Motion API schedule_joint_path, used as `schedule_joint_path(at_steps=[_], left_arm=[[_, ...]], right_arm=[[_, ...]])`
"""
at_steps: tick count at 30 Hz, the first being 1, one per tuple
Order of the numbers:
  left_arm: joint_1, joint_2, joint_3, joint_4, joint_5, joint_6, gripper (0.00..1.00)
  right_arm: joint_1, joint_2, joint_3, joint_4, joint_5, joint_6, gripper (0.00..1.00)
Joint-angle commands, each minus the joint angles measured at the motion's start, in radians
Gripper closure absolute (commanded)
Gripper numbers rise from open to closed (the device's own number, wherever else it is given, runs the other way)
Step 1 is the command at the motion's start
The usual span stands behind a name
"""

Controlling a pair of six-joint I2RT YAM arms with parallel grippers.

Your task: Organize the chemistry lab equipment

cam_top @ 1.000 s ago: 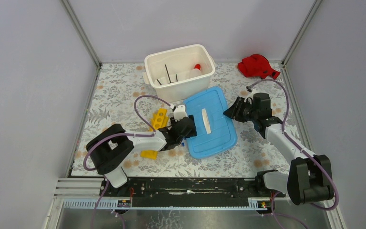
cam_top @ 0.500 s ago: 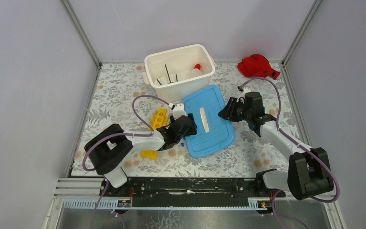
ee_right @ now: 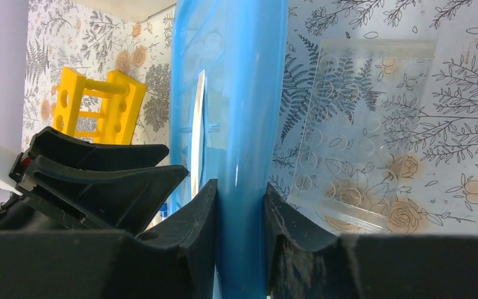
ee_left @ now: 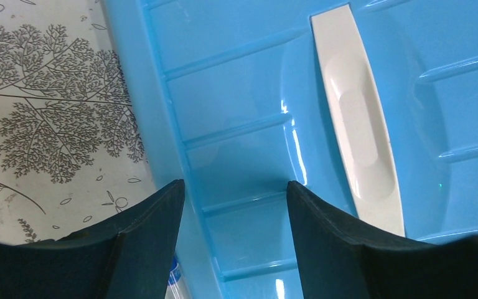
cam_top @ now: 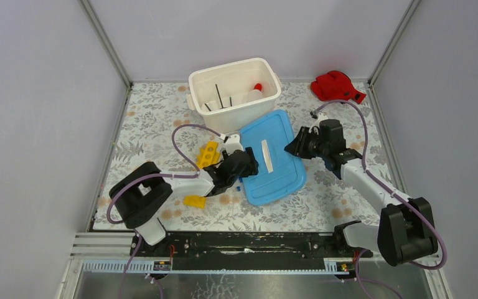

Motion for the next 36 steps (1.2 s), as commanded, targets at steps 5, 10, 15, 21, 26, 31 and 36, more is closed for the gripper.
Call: schedule_joint_path(at_steps=[5,10,15,21,26,31,36], left_arm=[[0.0,-0.091,-0.013,-0.005,0.014,-0.021,0.3],[0.0,-0.157,-0.007,-0.04,0.008,-0.023,0.3],[-0.011,-0.204,0.016,-0.084,0.009,-0.02,0.29],[-0.044,-0.275,0.084,-0.174,-0.019,0.005,0.29],[-0.065,-0.363,0.121,-0.229,-0.046,0.014,0.28],[-0.071,-0.444,0.117,-0.244,-0.058,-0.006,0.27],[-0.074,-0.481,0.103,-0.244,-0.067,-0.016,0.27]], right_arm=[[0.038,-0.079,0.051,-0.095,-0.018,-0.018,0.97],[0.038,-0.126,0.061,-0.116,0.006,-0.008,1.0],[0.038,-0.169,0.068,-0.134,0.049,0.011,1.0],[0.038,-0.241,0.109,-0.212,0.126,0.032,1.0],[0.038,-0.335,0.145,-0.281,0.2,0.061,1.0],[0.038,-0.427,0.188,-0.325,0.259,0.103,1.0],[0.038,-0.438,0.215,-0.33,0.263,0.131,1.0]])
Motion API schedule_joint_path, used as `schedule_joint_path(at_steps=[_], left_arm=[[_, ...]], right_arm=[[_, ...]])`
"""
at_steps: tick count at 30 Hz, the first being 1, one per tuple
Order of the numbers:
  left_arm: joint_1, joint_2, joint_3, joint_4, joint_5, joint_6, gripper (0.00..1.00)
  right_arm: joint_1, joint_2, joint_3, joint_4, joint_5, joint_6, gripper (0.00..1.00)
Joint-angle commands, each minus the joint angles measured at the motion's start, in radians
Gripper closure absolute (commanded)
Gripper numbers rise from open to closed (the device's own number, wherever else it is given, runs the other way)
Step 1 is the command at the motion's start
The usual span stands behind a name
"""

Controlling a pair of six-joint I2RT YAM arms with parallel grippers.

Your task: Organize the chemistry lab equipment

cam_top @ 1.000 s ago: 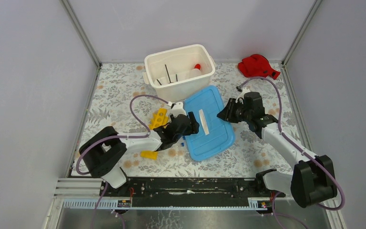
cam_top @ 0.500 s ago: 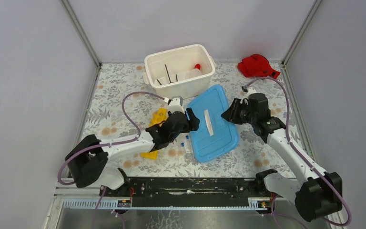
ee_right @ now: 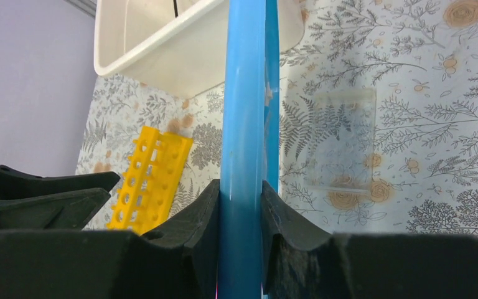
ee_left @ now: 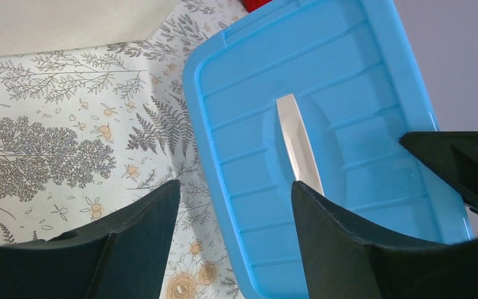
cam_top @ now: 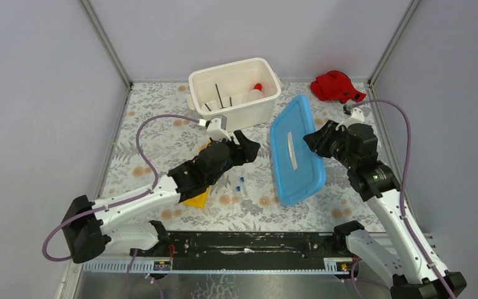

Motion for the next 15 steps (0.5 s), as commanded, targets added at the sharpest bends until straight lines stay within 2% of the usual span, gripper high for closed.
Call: schedule_joint_path(at_steps=[1,10,15], left_arm=[[-0.008,-0.026,0.001,-0.017,-0.038,-0.006,0.27],[-0.009,-0.065,-0.002,-0.013,-0.033,-0.024,0.24],[-0.009,-0.107,-0.013,0.011,-0.021,-0.065,0.19]], right_arm=[[0.006,-0.005,0.06,0.023,0.025,0.049,1.0],[0.005,0.022,0.186,0.08,0.038,0.085,1.0],[0.006,0.058,0.259,0.14,0.039,0.115,1.0]])
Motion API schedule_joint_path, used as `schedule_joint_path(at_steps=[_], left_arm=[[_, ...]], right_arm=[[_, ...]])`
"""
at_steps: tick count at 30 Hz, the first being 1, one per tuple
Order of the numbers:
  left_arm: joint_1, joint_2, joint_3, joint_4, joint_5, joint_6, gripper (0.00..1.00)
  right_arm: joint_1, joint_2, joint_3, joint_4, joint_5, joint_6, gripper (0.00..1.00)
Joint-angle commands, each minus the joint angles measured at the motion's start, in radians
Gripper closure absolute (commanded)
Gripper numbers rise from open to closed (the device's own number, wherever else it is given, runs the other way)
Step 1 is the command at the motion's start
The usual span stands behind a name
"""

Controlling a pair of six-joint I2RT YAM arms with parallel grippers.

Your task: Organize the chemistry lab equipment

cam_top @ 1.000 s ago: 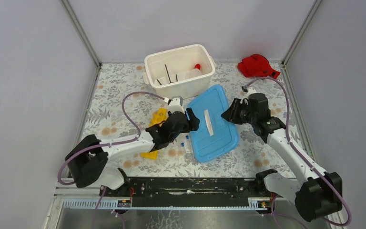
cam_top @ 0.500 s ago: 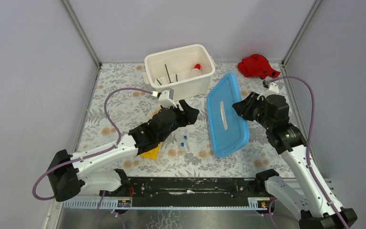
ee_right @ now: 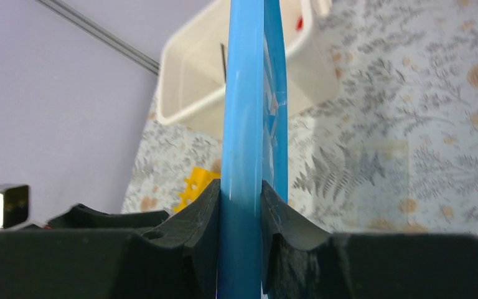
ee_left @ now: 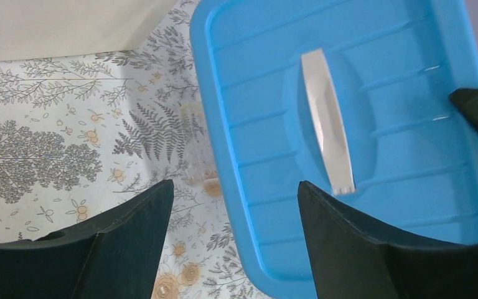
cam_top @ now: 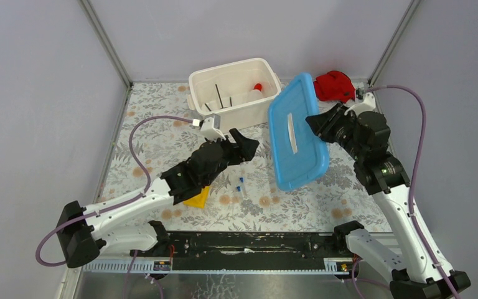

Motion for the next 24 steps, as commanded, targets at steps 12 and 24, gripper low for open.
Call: schedule_joint_path(at_steps=[12,24], left_arm=[[-0.002,-0.129,-0.076,0.153,-0.079,-0.06,0.08],[0.102,-0.127,-0.114,0.26,-0.07,-0.068,0.04]], right_arm=[[0.006,0.159,0.108,0.483,-0.028,0.174,1.0],[0.006,0.488,0.164,0.894,-0.081,0.375,1.0]])
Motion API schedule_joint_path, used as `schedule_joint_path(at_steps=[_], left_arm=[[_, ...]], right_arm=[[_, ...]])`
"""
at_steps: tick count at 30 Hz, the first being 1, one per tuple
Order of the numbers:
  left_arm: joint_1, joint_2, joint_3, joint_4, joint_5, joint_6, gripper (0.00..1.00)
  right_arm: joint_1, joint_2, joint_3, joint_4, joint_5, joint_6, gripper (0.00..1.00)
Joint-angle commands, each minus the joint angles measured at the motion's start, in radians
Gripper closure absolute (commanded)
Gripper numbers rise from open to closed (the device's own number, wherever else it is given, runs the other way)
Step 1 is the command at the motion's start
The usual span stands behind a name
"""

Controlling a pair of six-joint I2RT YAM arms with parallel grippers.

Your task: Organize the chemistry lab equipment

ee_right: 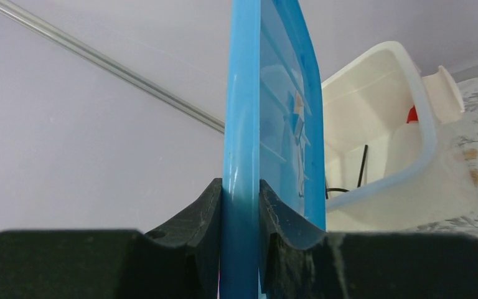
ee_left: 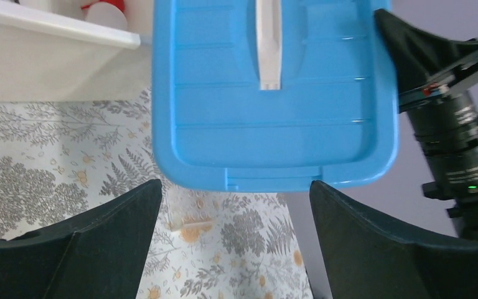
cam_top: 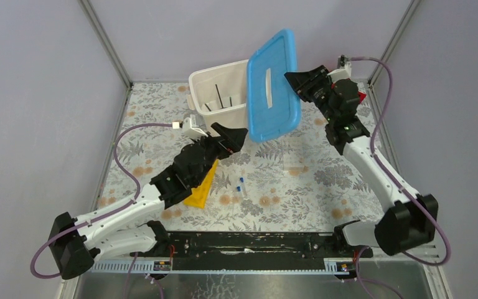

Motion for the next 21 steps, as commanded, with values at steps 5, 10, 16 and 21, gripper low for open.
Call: schedule_joint_path(at_steps=[5,10,16,21], left_arm=[[0.091,0.005,0.007,0.081,-0.007,0.012,0.04],[0.14,0.023,0.027,0.074,0.029,0.026,0.03],[0.172,0.045,0.039,0.089,0.041,0.031,0.04],[0.189,0.083,0.05,0.122,0.044,0.041,0.03]], right_arm=[[0.006,0.223,0.091,0.446,-0.051,0.232,1.0],[0.004,0.337,0.143,0.555,-0.037,0.305,1.0],[0.005,0.451,0.193,0.632,-0.009,0.372,1.0],[0.005,0.547,0.194,0.737,0.026,0.447,1.0]])
